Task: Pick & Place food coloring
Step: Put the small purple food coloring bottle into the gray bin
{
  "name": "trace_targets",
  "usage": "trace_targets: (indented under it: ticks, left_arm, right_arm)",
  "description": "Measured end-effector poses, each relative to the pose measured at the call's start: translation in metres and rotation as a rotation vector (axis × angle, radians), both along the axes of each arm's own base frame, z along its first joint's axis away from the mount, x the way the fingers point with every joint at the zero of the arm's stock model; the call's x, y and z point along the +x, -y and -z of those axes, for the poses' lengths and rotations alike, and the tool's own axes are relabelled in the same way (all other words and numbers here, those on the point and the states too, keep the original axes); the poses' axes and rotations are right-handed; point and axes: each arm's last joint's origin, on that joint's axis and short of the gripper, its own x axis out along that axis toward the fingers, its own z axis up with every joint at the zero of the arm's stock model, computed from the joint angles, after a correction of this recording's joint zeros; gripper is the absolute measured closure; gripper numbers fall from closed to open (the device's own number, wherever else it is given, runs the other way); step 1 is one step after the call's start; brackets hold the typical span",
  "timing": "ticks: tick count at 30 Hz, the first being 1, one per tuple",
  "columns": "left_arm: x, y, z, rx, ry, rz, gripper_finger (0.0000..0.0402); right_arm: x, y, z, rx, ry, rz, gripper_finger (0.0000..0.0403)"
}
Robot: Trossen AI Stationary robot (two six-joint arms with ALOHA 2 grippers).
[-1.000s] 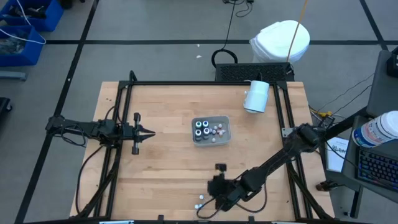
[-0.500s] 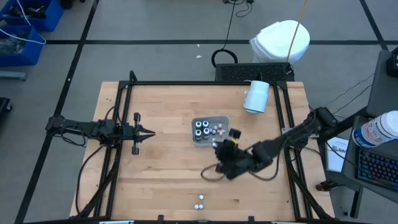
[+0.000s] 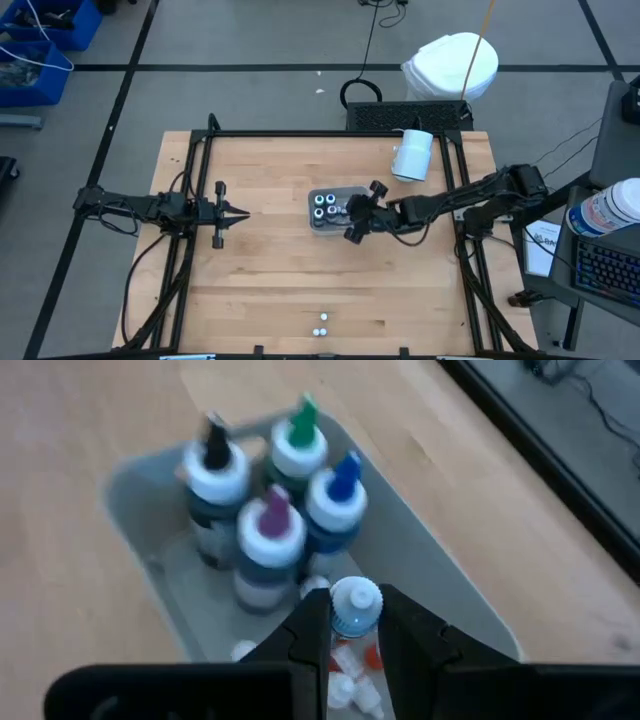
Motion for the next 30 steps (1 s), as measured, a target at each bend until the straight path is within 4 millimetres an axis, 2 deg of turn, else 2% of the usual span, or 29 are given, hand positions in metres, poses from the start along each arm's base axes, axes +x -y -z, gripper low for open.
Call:
trace_targets:
  ticks: [5, 22, 30]
  left_arm:
    - [0.0, 0.0, 0.002, 0.011, -0.017, 0.0, 0.0364]
    - [0.0, 0.0, 0.002, 0.011, -0.016, 0.0, 0.0364]
    - [0.0, 0.0, 0.002, 0.011, -0.016, 0.001, 0.0364]
  right_arm:
    - [-0.002, 0.007, 0.006, 0.022, -0.02, 0.01, 0.035]
    - [-0.001, 0.006, 0.006, 0.055, 0.009, 0.011, 0.0347]
    - [-0.011, 0.009, 0.03, 0.059, 0.016, 0.018, 0.0347]
